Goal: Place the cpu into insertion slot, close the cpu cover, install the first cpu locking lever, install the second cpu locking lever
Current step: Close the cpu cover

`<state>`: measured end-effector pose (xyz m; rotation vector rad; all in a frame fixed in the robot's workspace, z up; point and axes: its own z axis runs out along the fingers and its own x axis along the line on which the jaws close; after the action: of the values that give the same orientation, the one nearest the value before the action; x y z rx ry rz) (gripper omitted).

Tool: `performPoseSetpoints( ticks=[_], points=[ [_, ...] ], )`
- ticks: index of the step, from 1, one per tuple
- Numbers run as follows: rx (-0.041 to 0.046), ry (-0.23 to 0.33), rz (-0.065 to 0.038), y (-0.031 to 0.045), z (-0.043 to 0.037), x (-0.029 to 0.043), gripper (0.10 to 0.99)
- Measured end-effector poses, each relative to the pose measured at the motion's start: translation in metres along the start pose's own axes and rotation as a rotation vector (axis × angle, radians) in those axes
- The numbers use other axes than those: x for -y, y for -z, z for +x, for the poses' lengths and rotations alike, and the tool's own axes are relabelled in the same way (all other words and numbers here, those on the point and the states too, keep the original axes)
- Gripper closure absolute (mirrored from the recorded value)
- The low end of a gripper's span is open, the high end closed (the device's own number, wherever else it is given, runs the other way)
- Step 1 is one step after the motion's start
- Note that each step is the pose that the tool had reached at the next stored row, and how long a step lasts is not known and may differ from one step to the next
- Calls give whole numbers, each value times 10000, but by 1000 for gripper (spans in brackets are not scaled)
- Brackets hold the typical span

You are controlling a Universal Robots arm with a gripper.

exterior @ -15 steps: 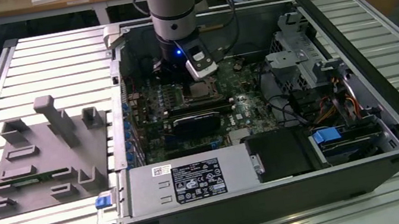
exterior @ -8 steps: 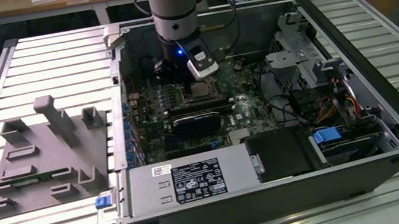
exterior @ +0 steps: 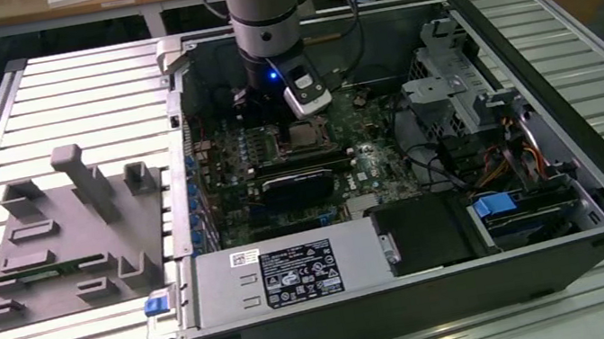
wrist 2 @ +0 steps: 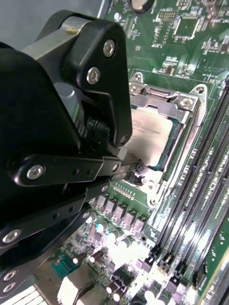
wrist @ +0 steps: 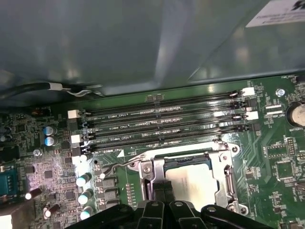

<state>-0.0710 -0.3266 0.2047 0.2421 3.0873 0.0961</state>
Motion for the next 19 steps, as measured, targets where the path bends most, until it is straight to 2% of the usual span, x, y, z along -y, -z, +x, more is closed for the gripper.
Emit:
performPoseSetpoints(
  ticks=[4, 10, 14, 16, 19],
  points=[
    [-1, 1, 1, 82, -3, -5, 980],
    [0, 13, -1, 82, -19, -8, 980],
    [-19, 272, -9, 81, -25, -9, 980],
    [-27, 378, -15, 78, -61, -15, 980],
    [-45, 401, -14, 73, -168, -31, 980]
  ],
)
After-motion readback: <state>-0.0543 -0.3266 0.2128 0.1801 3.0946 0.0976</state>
